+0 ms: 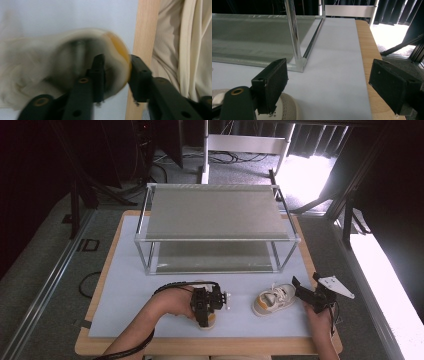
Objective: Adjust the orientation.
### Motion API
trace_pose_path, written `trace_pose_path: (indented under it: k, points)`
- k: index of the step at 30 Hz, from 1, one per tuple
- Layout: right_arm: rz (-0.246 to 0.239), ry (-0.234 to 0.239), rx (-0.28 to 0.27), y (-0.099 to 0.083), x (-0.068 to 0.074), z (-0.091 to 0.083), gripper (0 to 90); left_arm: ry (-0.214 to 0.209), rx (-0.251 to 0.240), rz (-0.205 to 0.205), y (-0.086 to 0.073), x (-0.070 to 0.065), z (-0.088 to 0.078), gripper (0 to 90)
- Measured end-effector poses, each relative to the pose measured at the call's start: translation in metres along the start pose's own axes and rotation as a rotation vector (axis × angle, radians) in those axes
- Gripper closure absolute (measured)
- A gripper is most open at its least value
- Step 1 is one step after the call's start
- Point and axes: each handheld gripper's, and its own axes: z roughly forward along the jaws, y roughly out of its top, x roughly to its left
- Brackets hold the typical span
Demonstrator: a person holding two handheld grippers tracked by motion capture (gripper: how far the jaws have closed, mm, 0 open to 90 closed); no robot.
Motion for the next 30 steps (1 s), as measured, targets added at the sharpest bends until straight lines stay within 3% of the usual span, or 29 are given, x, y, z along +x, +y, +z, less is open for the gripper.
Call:
trace_pose_path:
  k: [3, 7, 11, 14, 19, 21, 30]
  points:
    - [0.001, 0.0, 0.0, 0.0, 0.0, 0.0, 15.0, 0.016, -0.006, -0.023, -0.003, 0.0, -0.002, 58.1]
    - [-0.001, 0.0, -0.001, 0.0, 0.0, 0.0, 14.9, 0.041, -0.008, -0.01, -0.004, -0.003, 0.0, 57.8]
    - [-0.014, 0.005, -0.008, 0.0, 0.001, -0.001, 14.9, 0.059, -0.04, -0.055, -0.002, -0.002, 0.004, 51.8]
    - [-0.015, 0.005, -0.012, -0.001, 0.001, -0.002, 14.9, 0.058, -0.034, -0.07, 0.0, -0.002, 0.007, 49.4]
    - [0.032, 0.03, 0.045, 0.001, -0.004, -0.001, 12.6, 0.046, -0.044, -0.105, 0.002, -0.001, 0.01, 49.5]
    - [0.048, 0.06, 0.086, 0.005, -0.004, 0.0, 12.6, 0.047, -0.043, -0.1, 0.003, -0.001, 0.009, 49.5]
    - [0.01, 0.127, 0.188, 0.044, 0.014, -0.014, 12.2, 0.044, -0.038, -0.102, 0.003, 0.0, 0.009, 49.5]
